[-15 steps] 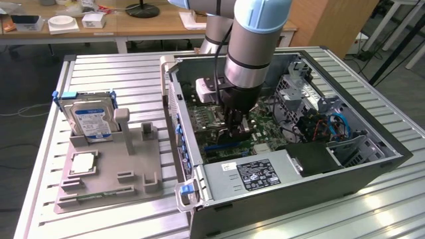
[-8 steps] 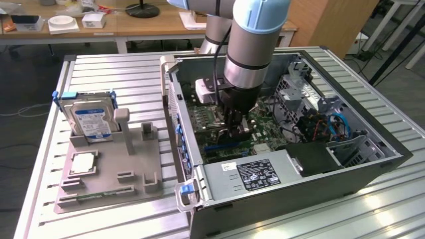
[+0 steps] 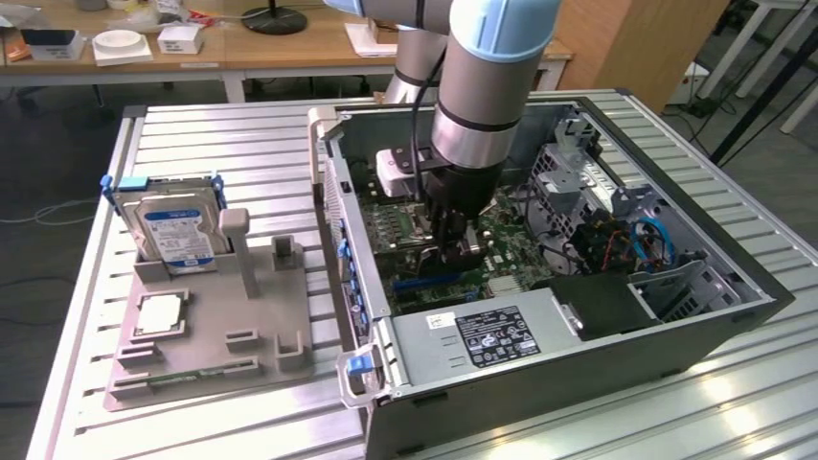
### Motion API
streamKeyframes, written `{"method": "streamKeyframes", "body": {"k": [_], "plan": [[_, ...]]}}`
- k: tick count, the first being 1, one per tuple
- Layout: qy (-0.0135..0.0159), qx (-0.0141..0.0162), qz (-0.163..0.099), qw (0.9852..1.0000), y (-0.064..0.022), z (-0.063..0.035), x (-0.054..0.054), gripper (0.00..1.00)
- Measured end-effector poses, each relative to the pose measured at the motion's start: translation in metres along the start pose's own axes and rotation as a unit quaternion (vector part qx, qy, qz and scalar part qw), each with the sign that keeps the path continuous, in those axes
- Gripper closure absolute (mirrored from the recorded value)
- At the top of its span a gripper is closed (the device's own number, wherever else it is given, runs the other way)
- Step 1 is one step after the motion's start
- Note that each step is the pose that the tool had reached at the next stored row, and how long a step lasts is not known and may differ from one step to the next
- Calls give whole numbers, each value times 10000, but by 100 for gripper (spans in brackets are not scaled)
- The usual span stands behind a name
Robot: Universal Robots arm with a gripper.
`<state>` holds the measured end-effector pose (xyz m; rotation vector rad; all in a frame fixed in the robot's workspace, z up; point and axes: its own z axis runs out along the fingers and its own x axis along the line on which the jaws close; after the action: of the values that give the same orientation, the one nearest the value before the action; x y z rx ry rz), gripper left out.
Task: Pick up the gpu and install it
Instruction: 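Insert the gpu into the slot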
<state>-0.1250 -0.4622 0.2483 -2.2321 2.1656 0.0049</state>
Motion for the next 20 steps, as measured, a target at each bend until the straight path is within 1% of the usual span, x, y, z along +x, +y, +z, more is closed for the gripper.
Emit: {"method": "streamKeyframes", "body": {"k": [4,17,20], "plan": [[2,5,17,10000,31,-2,0,74],[2,14,20,10000,35,17,-1,74],[3,15,82,10000,37,16,-1,74]]}}
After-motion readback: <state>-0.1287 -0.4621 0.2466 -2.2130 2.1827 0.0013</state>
